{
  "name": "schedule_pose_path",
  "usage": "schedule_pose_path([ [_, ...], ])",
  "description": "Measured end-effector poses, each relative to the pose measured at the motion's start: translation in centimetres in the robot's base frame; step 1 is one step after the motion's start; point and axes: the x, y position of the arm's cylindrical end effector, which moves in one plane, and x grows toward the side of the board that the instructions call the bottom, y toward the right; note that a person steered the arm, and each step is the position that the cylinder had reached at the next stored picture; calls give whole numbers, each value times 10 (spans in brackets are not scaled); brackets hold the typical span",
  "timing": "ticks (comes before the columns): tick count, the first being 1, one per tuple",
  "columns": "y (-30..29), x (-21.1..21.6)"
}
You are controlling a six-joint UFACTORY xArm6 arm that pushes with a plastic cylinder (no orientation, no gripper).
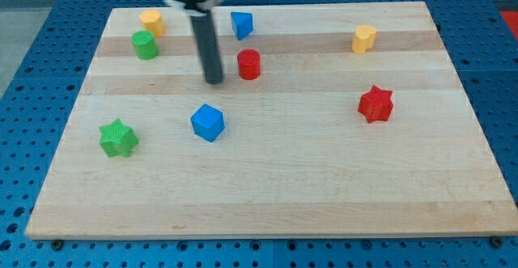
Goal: Move your arm below the green circle
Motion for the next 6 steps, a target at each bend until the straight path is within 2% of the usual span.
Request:
schedule_pose_path([
  [3,26,0],
  [5,70,10],
  [6,83,-10],
])
